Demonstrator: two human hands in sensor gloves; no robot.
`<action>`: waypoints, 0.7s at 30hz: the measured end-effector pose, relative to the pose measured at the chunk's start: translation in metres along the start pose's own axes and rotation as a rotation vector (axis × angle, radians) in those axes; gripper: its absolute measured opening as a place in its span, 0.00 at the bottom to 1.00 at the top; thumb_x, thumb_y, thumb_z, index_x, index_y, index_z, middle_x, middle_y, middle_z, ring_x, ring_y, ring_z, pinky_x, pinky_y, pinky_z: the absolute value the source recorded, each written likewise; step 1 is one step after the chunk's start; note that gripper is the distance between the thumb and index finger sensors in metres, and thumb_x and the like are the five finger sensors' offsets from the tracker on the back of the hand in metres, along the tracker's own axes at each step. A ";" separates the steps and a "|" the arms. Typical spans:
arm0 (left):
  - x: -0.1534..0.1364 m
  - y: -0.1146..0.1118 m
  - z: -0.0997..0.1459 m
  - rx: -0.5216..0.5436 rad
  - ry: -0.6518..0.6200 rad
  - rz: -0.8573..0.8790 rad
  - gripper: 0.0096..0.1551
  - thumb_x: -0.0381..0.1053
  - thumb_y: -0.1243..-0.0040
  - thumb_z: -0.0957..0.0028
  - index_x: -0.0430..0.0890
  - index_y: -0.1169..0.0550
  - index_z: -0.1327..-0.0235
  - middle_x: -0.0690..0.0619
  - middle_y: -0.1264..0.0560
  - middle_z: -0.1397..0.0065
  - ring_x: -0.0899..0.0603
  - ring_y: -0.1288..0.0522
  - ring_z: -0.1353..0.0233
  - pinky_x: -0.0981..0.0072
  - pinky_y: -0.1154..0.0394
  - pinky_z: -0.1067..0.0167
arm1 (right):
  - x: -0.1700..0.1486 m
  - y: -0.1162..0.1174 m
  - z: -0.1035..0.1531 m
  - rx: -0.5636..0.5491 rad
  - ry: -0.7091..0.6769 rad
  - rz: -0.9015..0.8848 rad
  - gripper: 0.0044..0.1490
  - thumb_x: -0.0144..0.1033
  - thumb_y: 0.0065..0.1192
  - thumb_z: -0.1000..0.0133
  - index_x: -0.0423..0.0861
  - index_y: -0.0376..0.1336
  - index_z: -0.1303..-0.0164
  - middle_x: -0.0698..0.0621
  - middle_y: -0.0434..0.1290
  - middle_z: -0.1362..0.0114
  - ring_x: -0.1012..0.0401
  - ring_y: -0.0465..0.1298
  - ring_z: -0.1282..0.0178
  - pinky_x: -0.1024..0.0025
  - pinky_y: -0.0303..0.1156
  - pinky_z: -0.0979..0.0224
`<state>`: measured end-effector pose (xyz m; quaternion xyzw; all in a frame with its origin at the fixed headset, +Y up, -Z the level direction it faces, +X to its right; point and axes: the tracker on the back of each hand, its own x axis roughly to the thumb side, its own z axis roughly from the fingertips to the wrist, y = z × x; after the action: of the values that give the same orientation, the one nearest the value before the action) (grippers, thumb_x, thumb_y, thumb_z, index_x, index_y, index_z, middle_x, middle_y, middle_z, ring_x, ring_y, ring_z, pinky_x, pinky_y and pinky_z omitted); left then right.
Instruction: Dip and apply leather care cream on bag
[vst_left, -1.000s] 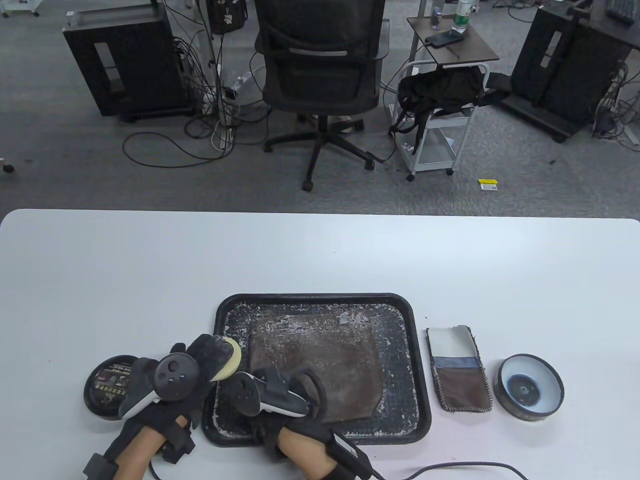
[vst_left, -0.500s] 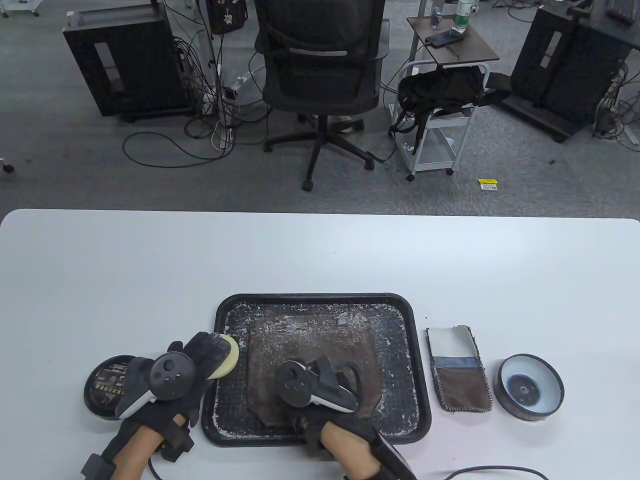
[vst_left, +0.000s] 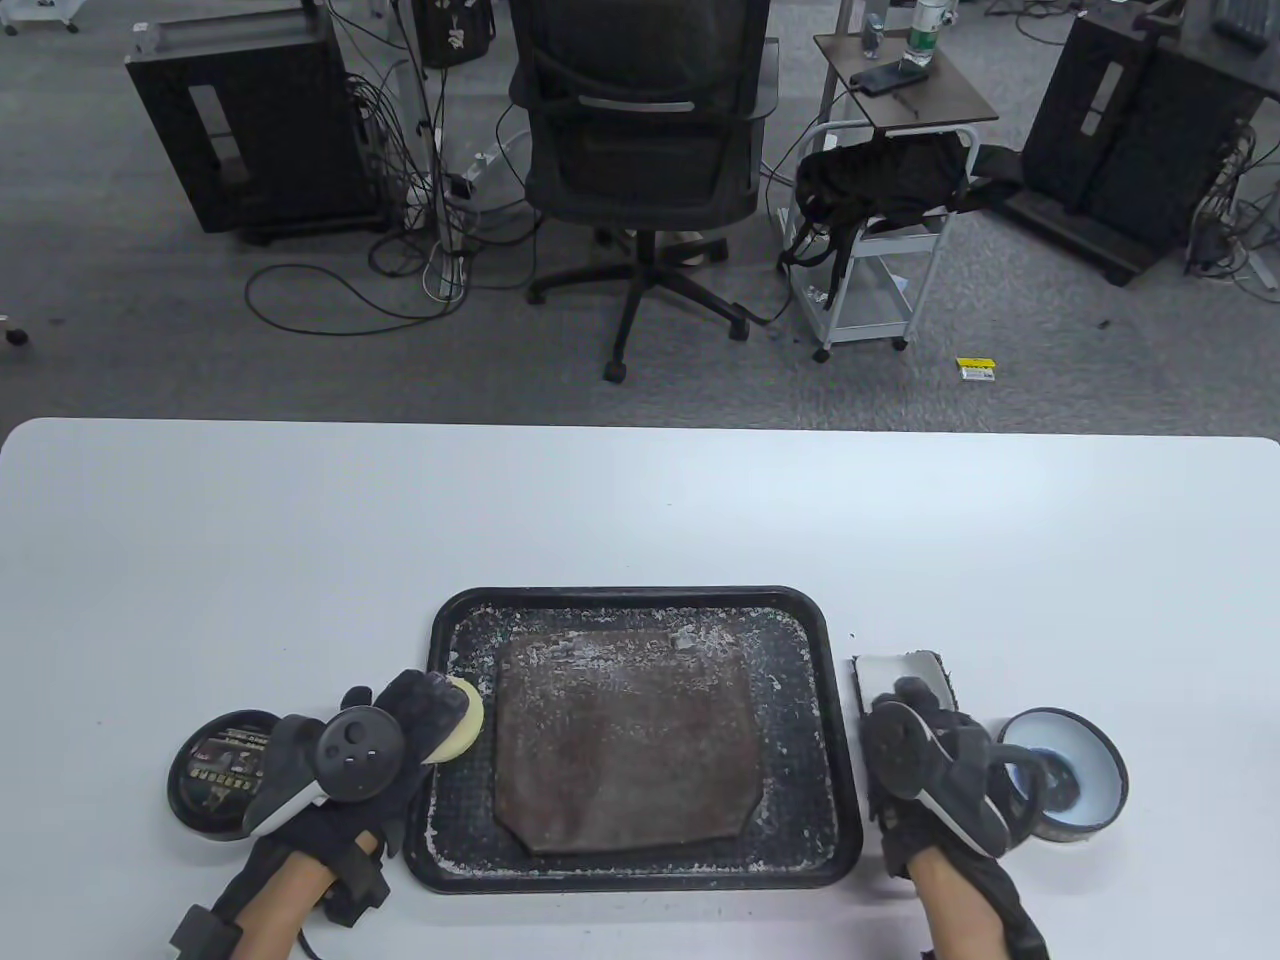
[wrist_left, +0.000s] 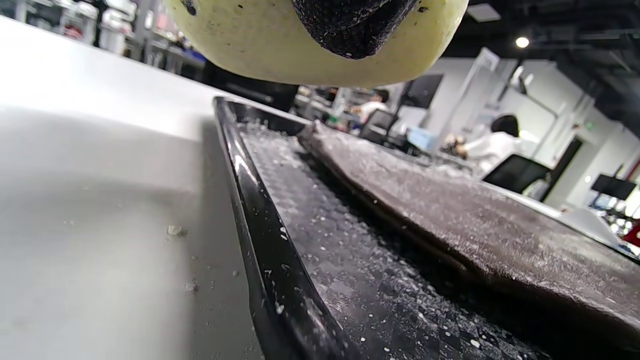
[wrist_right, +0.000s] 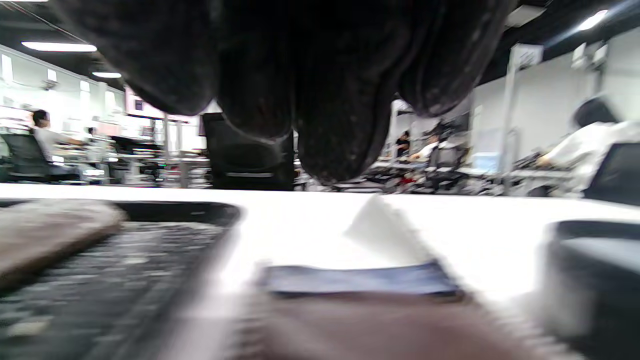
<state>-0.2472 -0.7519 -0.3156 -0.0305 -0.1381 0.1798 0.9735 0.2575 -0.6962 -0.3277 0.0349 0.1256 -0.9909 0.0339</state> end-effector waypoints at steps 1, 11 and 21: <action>0.000 0.000 0.000 0.001 0.000 0.000 0.36 0.44 0.40 0.55 0.63 0.36 0.31 0.60 0.42 0.19 0.47 0.44 0.17 0.37 0.49 0.23 | -0.007 0.000 0.000 -0.005 0.016 0.016 0.28 0.45 0.67 0.51 0.42 0.76 0.48 0.44 0.75 0.31 0.56 0.85 0.46 0.51 0.75 0.34; 0.005 0.000 0.000 0.009 -0.017 -0.019 0.36 0.44 0.40 0.55 0.63 0.36 0.31 0.61 0.42 0.19 0.47 0.44 0.17 0.37 0.49 0.23 | -0.113 0.018 0.013 -0.019 0.355 0.137 0.34 0.47 0.67 0.51 0.40 0.72 0.39 0.43 0.68 0.25 0.49 0.78 0.33 0.47 0.71 0.30; 0.004 -0.002 0.001 0.002 -0.006 -0.020 0.36 0.44 0.40 0.55 0.63 0.36 0.31 0.60 0.42 0.19 0.47 0.44 0.17 0.37 0.49 0.23 | -0.150 0.038 0.023 0.088 0.636 0.104 0.38 0.48 0.64 0.50 0.36 0.71 0.36 0.41 0.64 0.23 0.45 0.73 0.29 0.43 0.67 0.28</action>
<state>-0.2434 -0.7526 -0.3137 -0.0273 -0.1411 0.1702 0.9749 0.4085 -0.7303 -0.3033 0.3504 0.0849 -0.9318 0.0420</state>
